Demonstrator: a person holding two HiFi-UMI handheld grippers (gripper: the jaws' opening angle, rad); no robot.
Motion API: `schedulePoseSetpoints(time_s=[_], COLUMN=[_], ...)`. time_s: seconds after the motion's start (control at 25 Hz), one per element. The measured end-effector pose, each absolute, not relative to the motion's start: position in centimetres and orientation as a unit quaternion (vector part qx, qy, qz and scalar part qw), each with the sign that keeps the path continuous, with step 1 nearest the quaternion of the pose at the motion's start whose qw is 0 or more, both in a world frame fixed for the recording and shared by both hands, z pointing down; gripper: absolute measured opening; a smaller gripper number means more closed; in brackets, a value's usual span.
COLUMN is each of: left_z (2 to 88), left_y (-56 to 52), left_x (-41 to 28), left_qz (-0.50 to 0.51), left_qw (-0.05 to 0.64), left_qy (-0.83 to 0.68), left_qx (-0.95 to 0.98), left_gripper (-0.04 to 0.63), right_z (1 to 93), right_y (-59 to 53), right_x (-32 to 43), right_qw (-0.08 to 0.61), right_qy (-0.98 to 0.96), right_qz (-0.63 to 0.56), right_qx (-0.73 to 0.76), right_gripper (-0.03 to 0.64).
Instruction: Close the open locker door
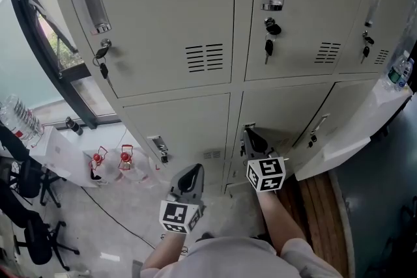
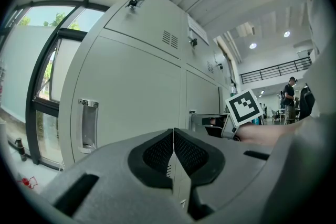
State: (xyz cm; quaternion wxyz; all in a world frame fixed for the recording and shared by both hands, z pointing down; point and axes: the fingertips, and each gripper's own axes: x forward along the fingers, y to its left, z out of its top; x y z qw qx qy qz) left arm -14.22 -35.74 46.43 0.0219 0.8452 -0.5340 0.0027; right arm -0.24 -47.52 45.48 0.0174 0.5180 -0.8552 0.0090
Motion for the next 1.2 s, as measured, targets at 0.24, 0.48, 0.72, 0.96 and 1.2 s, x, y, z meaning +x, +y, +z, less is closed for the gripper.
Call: schedulePoseSetpoints(time_s=[0.24,0.48,0.72,0.96,1.2], left_z=[46.4,46.2,45.9,45.6,45.1], left_y=[-35.8,-35.5,-35.2,-35.1,-34.6], left_x=[-14.3,-14.0,-13.2,-12.1,-10.5], left_qz=[0.001,-0.001,-0.001,-0.002,0.005], left_qw=[0.021,0.020,0.015,0.010,-0.008], left_qy=[-0.536,-0.533,-0.529,-0.524,-0.518], left_qx=[0.844,0.846,0.848,0.852,0.856], left_gripper=[0.011,0.011,0.011,0.011,0.011], right_z=[45.5,45.5,45.4,45.6,45.4], right_y=[-47.5,-46.7,-44.6,-41.4,-37.9], right_x=[-0.2,0.2,2.1,4.4,6.5], right_qw=[0.020,0.020,0.011,0.005,-0.013], right_qy=[-0.855,-0.855,-0.850,-0.845,-0.840], right_qz=[0.009,0.010,0.015,0.023,0.033], right_qx=[0.518,0.519,0.527,0.535,0.542], right_gripper=[0.014,0.014,0.014,0.014,0.014])
